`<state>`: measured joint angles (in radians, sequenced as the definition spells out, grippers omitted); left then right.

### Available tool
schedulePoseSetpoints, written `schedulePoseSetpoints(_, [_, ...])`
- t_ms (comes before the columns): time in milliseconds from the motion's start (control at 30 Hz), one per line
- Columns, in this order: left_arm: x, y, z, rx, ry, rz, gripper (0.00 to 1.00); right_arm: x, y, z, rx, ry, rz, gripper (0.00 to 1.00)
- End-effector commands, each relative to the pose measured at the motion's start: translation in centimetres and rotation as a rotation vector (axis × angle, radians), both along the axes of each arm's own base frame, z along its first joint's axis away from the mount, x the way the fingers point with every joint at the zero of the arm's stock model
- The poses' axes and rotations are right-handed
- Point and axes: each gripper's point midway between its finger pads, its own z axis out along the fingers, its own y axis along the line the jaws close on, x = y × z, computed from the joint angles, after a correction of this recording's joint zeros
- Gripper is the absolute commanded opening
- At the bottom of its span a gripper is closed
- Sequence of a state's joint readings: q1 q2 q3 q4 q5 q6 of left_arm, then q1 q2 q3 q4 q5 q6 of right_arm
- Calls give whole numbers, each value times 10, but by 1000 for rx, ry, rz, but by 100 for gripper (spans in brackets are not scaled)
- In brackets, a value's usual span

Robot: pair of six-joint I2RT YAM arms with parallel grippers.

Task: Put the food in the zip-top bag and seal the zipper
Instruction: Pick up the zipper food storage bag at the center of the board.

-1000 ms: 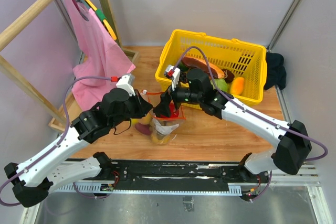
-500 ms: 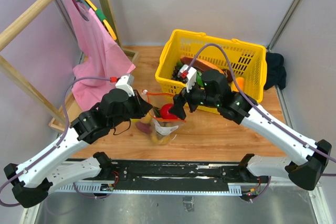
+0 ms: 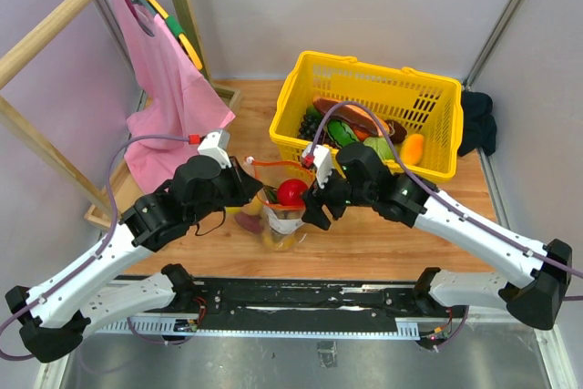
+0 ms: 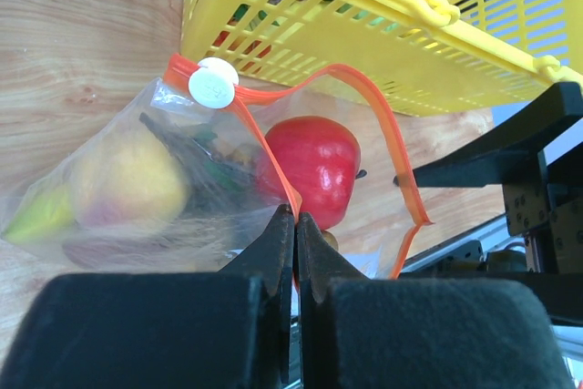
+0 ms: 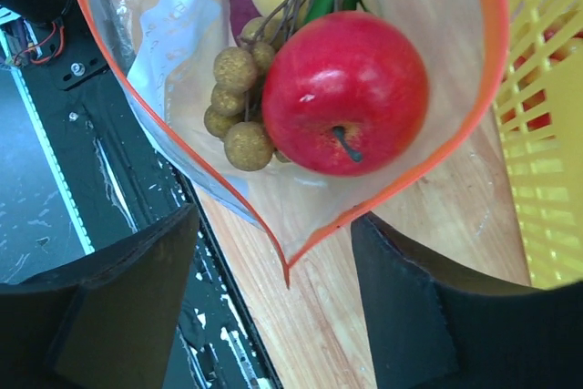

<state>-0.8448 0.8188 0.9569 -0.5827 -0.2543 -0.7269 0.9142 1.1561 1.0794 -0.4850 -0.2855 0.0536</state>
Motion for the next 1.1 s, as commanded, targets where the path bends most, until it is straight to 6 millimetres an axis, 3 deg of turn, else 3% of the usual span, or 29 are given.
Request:
schedulePoseSetpoints(0, [3, 1, 13, -42, -39, 19, 0, -4, 3, -12, -47, -27, 40, 63])
schedulePoseSetpoints(167, [2, 1, 11, -42, -37, 19, 1, 6, -2, -10, -93, -80, 22, 35])
schedulePoseSetpoints(367, [2, 1, 9, -57, -44, 23, 0, 23, -12, 24, -117, -195, -25, 2])
schedulePoseSetpoints(600, [2, -2, 7, -77, -45, 16, 0, 31, -17, 69, -132, -331, -11, 1])
schedulePoseSetpoints(700, [4, 0, 7, -97, -60, 31, 4, 39, -26, 70, -200, -397, -11, 1])
schedulePoseSetpoints(933, [6, 14, 7, -149, -135, 88, 33, 48, -49, 55, -369, -485, -38, 1])
schedulePoseSetpoints(1067, [2, 29, 7, -192, -211, 114, 60, 47, -58, 59, -374, -511, -45, 1])
